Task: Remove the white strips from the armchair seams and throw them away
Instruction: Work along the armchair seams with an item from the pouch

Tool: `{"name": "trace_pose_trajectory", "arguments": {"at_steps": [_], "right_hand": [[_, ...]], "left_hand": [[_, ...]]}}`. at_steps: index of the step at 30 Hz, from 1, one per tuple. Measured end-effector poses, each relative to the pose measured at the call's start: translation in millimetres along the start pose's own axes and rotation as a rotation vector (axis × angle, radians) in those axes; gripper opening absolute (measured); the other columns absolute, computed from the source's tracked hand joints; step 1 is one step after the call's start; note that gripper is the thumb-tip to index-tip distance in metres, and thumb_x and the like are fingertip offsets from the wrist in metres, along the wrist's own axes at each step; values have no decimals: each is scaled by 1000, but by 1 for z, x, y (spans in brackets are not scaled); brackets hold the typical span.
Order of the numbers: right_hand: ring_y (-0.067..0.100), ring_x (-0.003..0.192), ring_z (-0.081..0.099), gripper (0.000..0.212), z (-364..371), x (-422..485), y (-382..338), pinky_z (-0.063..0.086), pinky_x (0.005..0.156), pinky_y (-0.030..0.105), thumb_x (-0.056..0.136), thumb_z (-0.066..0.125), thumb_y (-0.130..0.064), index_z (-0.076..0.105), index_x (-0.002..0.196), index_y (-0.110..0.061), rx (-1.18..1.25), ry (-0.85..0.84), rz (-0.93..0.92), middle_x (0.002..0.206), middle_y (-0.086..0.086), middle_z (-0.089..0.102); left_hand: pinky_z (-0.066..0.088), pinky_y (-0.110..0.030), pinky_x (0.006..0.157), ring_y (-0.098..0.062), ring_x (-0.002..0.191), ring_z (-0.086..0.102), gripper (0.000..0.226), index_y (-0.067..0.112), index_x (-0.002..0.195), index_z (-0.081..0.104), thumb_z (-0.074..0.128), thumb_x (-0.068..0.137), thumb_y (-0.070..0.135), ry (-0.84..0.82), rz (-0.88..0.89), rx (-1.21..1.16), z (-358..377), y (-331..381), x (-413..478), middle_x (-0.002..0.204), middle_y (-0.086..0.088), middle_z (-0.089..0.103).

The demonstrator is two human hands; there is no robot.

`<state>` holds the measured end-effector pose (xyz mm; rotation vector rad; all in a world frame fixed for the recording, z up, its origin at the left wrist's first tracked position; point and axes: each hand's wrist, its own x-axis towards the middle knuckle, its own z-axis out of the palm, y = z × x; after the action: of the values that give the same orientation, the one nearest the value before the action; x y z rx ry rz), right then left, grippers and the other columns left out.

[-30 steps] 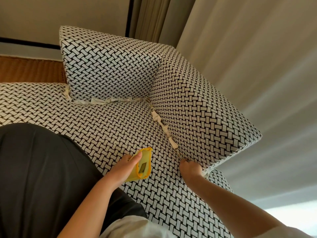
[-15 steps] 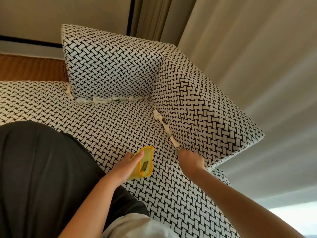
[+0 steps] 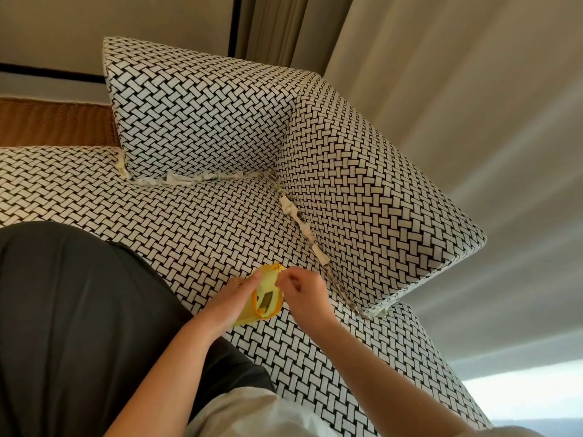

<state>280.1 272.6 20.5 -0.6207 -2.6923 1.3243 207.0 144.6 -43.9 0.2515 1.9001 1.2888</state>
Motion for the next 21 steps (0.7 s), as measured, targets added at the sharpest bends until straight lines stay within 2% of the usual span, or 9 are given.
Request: {"name": "trace_pose_trajectory", "arguments": {"at_steps": [2,4,7,9,11,13,15,17,21], "right_hand": [[3,34,33,19,-10,-5,18,25,37,12,94,48,-12,57,77,-12,-50,111,17,48,-10,39],[2,34,34,14,-22,-8,46,28,36,12,95,48,-15,57,85,-13,-201,173,89,50,-10,43],[-2,41,38,11,-42,-17,92,32,39,11,96,46,-18,57,96,-16,-486,165,190,55,-10,48],[2,48,46,16,-53,-24,113,42,47,14,96,46,-20,58,106,-16,-619,157,212,60,-11,52],[5,57,55,24,-60,-30,127,48,54,17,95,48,-24,57,116,-18,-662,167,244,73,-9,62],[-1,54,50,30,-63,-34,133,36,45,9,95,49,-28,54,122,-18,-706,159,269,82,-7,65],[-2,54,50,33,-64,-35,139,31,42,8,95,48,-30,53,126,-18,-715,165,269,87,-6,68],[4,60,53,31,-64,-31,141,30,44,6,96,46,-31,55,123,-19,-724,184,280,88,-4,69],[8,64,55,27,-60,-22,140,37,48,13,97,44,-31,59,116,-20,-767,178,341,81,-4,62]], "left_hand": [[37,-35,88,-18,111,48,110,28,130,43,20,48,98,-19,-2,21,1,2,-1,124,-1,49],[35,-33,87,-18,110,46,103,26,132,40,18,55,92,-20,-5,39,1,2,-1,126,-2,48],[34,-33,90,-18,112,45,100,25,135,37,18,61,88,-11,6,67,1,1,-2,129,-3,46],[34,-33,89,-18,111,44,100,24,136,36,17,61,88,-14,3,80,1,1,-2,130,-4,45],[34,-33,88,-18,109,44,100,23,136,35,17,61,87,-10,0,82,1,2,-2,130,-5,44],[33,-32,87,-18,107,43,101,21,135,35,17,60,86,-7,-3,81,2,4,-3,128,-5,44],[34,-33,88,-19,108,44,102,20,135,35,18,59,86,-5,-6,75,2,4,-3,126,-5,45],[35,-33,88,-21,111,46,104,21,135,37,19,58,89,-13,-12,65,1,3,-3,126,-5,46],[35,-32,85,-21,112,47,102,22,134,38,20,59,89,-21,-17,53,1,3,-3,127,-5,47]]}}
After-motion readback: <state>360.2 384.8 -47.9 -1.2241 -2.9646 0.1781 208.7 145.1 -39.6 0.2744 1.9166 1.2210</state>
